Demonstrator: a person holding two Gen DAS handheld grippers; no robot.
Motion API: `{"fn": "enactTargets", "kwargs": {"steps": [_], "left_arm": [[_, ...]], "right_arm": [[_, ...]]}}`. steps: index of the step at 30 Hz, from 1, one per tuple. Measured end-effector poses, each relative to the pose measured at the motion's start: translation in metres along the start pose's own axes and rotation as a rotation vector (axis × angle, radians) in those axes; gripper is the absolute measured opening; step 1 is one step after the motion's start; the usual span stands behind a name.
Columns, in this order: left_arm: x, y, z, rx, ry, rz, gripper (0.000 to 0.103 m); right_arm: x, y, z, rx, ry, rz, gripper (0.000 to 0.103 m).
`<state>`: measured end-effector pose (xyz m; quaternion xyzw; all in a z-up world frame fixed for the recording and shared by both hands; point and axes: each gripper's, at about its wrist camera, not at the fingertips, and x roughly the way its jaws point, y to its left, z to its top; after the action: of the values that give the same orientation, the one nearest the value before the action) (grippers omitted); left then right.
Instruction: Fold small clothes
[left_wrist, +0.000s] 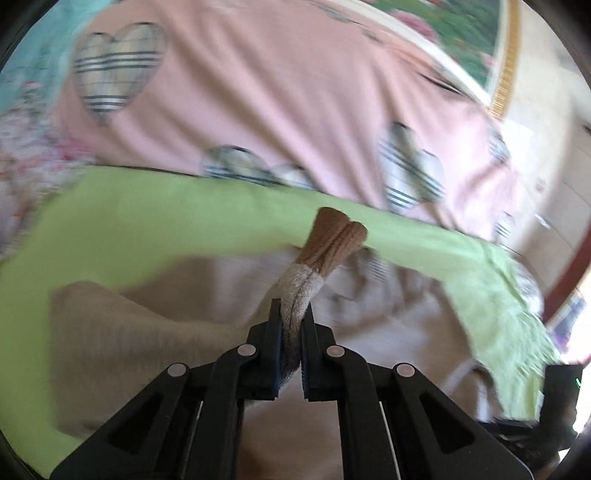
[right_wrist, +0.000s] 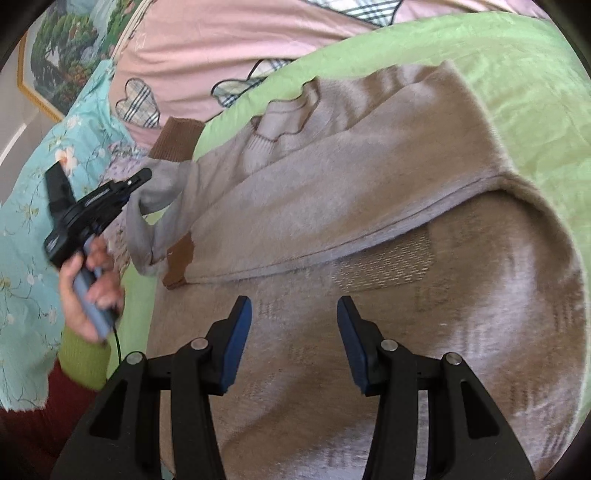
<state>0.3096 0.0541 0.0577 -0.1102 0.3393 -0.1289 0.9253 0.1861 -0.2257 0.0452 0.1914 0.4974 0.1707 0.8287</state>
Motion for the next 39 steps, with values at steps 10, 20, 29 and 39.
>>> {"fn": "enactTargets", "kwargs": {"steps": [10, 20, 29, 39], "left_arm": [[0.071, -0.061, -0.065, 0.091, 0.212, -0.065, 0.013], [-0.003, -0.020, -0.090, 0.026, 0.178, -0.033, 0.059], [-0.050, 0.100, -0.106, -0.210, 0.170, 0.362, 0.060], [-0.013, 0.115, -0.080, -0.230, 0.141, 0.460, 0.058]], "right_arm": [[-0.021, -0.035, 0.007, 0.125, -0.083, -0.037, 0.049], [0.001, -0.026, 0.033, 0.165, -0.121, 0.018, 0.049], [0.080, -0.019, 0.069, 0.214, -0.050, 0.022, 0.049], [0.035, 0.014, 0.084, 0.114, -0.178, 0.145, 0.010]]}}
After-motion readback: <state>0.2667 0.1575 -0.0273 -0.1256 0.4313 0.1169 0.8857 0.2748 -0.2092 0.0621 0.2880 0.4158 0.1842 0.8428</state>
